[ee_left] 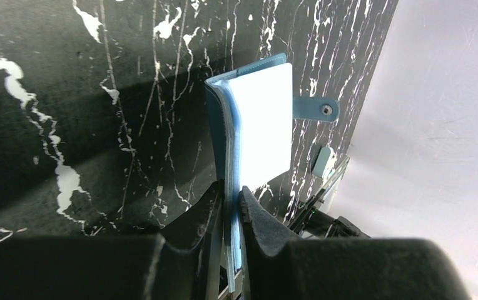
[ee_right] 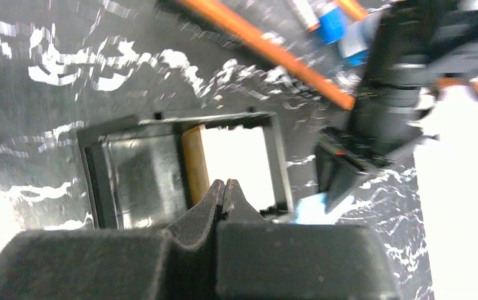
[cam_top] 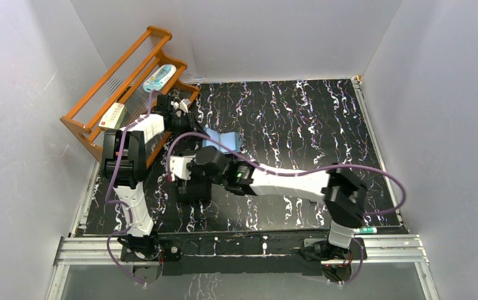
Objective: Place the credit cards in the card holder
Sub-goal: Pick up the credit card from the storage box, then insert the credit card into the card holder.
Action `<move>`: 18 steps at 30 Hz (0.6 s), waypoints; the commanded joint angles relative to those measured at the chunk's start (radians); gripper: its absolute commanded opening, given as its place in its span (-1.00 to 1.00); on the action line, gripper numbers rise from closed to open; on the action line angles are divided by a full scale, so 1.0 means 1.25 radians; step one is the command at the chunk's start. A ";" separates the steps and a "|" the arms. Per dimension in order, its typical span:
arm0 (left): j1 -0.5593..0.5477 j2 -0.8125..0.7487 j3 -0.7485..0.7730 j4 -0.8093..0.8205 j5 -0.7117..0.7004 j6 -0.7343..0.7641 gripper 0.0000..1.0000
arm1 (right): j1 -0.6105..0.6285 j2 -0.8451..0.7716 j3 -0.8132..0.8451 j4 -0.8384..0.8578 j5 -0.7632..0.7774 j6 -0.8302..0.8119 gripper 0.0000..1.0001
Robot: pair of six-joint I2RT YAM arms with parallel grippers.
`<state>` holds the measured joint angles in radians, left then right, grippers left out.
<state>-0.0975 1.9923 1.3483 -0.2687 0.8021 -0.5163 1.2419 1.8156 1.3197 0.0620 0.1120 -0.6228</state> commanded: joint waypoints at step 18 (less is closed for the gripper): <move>-0.211 -0.153 -0.110 0.056 -0.050 -0.131 -0.79 | -0.399 -0.408 -0.156 -0.200 -0.001 0.878 -1.00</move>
<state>-0.2951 1.8935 1.2484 -0.2287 0.7765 -0.6052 0.8455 1.3605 1.2137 -0.1154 0.1535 0.2188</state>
